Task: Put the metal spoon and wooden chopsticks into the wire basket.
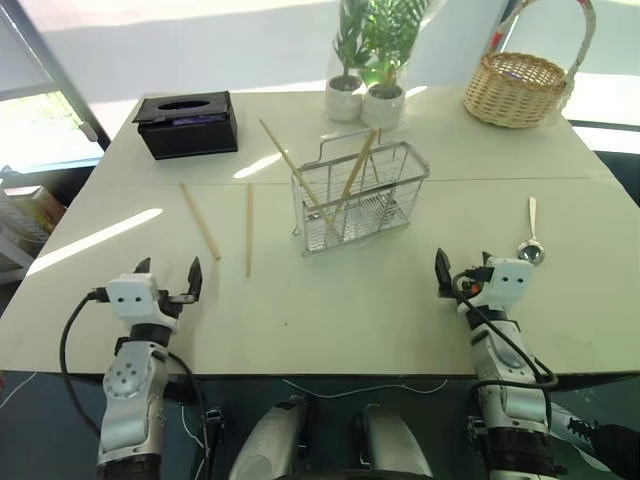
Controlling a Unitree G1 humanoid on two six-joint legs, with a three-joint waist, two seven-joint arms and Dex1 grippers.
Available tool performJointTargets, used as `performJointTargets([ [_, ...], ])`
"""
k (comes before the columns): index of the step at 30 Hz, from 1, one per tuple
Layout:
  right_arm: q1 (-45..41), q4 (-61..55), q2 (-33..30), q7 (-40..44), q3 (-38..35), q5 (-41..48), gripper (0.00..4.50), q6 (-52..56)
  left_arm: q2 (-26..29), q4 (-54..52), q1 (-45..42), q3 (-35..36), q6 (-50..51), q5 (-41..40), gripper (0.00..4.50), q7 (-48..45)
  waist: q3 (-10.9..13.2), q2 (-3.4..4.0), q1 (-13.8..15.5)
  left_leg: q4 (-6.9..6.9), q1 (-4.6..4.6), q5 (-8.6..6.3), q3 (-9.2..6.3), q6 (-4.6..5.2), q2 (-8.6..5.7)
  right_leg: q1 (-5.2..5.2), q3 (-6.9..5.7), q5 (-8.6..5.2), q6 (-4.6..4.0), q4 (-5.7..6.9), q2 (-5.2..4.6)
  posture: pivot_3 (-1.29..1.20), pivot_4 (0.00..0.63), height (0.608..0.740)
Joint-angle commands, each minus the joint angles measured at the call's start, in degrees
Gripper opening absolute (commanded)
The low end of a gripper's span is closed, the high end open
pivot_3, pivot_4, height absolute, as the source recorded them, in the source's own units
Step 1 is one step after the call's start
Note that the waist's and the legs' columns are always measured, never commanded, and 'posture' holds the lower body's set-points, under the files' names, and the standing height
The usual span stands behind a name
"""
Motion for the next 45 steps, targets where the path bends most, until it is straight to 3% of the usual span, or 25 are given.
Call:
performJointTargets([
  [1, -1.3, -0.5, -0.4, 0.3, -0.6, 0.3, 4.5, -1.3, 6.5, -8.4, -1.1, 1.1, 6.1, -9.0, 4.47, -9.2, 0.0, -0.07, 0.0, 0.0, 0.0, 0.0, 0.0, 0.0, 0.0, 0.0, 0.0, 0.0, 0.0, 0.01, 0.0, 0.0, 0.15, 0.74],
  [7, -2.0, 0.2, -0.8, 0.5, -1.1, 0.4, 4.5, -1.3, 26.5, -21.1, 1.4, 1.5, 24.5, -26.6, 4.47, -29.0, 0.0, -0.01, -0.2, -0.11, 0.02, 0.0, 0.0, 0.0, -0.01, -0.07, 0.05, -0.01, -0.03, 0.02, 0.02, 0.0, 0.15, 0.74],
  [11, -1.9, -0.9, -1.0, 0.5, -1.4, 0.6, 4.5, -0.6, 35.7, -24.5, 2.0, 1.5, 32.0, -30.8, 4.47, -36.0, 0.0, -0.01, -0.2, -0.5, 0.07, 0.04, 0.09, -0.06, -0.01, -0.24, 0.2, -0.05, -0.14, 0.0, 0.02, 0.0, 0.15, 0.74],
  [15, -2.9, -3.4, -2.7, -0.2, -2.2, 0.5, 4.5, 2.6, 40.8, -26.1, 0.6, 0.0, 35.6, -30.6, 4.47, -39.9, 0.0, 0.01, -0.3, -0.63, 0.07, 0.11, 0.09, -0.18, 0.03, -0.31, 0.21, -0.14, -0.3, 0.0, 0.01, 0.0, 0.15, 0.74],
  [21, -6.8, -10.8, -10.6, -3.1, -4.7, -0.5, 4.5, 18.8, 39.1, -25.3, -3.9, -3.5, 35.4, -28.4, 4.47, -40.0, 0.1, 0.03, -0.1, -0.65, 0.03, 0.11, 0.1, -0.18, 0.03, -0.36, 0.22, -0.15, -0.31, -0.02, 0.0, 0.0, 0.15, 0.74],
  [25, -10.6, -13.9, -16.9, -4.9, -10.3, 1.7, 4.5, 32.8, 35.8, -26.0, -6.0, -4.9, 35.8, -28.9, 4.47, -38.7, 0.1, 0.02, 0.1, -0.65, -0.01, 0.11, 0.1, -0.17, 0.04, -0.36, 0.21, -0.15, -0.31, -0.1, -0.01, 0.0, 0.15, 0.74],
  [32, -19.4, -8.7, -23.6, -4.9, -17.1, 5.6, 4.5, 52.7, 33.3, -27.8, -8.2, -6.3, 36.9, -29.1, 4.47, -37.6, 0.1, -0.08, -0.2, -0.65, -0.06, 0.13, 0.12, -0.14, 0.06, -0.17, 0.2, -0.15, -0.3, -0.2, -0.01, 0.0, 0.15, 0.74],
  [38, -25.9, 4.5, -29.6, 0.4, -15.7, 5.8, 4.5, 54.0, 31.4, -29.3, -10.0, -7.0, 37.5, -28.8, 4.47, -35.7, 0.2, -0.11, -0.1, -0.58, -0.03, 0.19, 0.16, 0.0, 0.07, 0.01, 0.18, -0.13, -0.28, -0.21, -0.01, 0.0, 0.15, 0.74],
  [45, -31.1, 13.7, -29.8, 3.5, -9.7, 4.0, 4.5, 51.0, 29.4, -31.8, -8.6, -6.8, 37.6, -28.7, 4.47, -32.2, 0.2, -0.15, -0.5, -0.56, -0.03, 0.21, 0.19, 0.04, 0.09, 0.03, 0.17, -0.11, -0.25, -0.22, -0.01, 0.0, 0.15, 0.74],
])
